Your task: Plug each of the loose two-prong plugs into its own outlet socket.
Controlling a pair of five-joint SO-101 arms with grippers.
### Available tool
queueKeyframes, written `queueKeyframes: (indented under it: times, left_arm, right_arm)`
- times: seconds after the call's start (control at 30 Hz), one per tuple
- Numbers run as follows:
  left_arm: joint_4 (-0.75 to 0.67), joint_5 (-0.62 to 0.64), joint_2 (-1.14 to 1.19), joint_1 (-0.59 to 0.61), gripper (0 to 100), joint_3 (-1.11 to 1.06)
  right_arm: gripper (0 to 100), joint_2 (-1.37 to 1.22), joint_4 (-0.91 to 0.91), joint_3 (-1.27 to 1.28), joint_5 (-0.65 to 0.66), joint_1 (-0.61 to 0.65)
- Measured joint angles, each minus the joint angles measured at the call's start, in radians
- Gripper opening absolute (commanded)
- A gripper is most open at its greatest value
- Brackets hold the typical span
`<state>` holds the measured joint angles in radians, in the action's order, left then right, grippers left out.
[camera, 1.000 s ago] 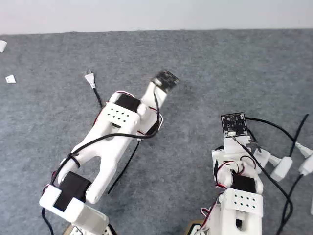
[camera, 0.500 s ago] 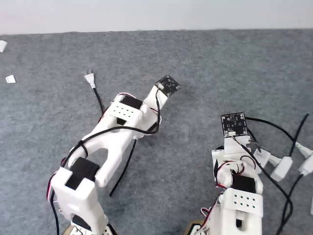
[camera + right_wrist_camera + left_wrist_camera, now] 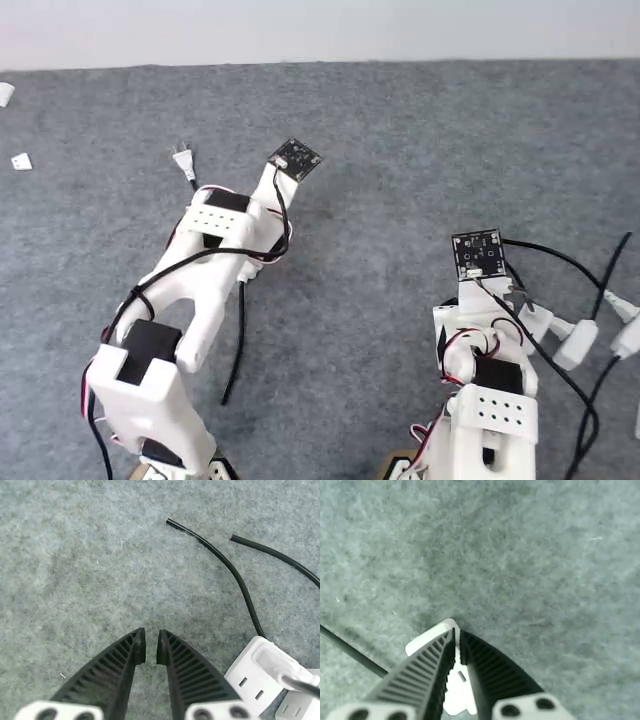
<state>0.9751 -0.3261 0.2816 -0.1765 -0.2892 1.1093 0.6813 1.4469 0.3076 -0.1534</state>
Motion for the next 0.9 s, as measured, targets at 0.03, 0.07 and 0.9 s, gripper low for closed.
queueKeyframes:
  times: [0.03,0.07,0.9]
  left_arm:
    - [-0.003,0.000,-0.005,0.000,1,-0.005]
    - [-0.006,0.000,-0.008,0.000,1,-0.011]
    - [-0.192,0.149,-0.264,0.216,7,-0.204]
  right_arm:
    - [5.4,0.000,0.000,0.000,0.000,0.000]
    - [5.4,0.000,0.000,0.000,0.000,0.000]
    - [5.7,0.000,0.000,0.000,0.002,0.021]
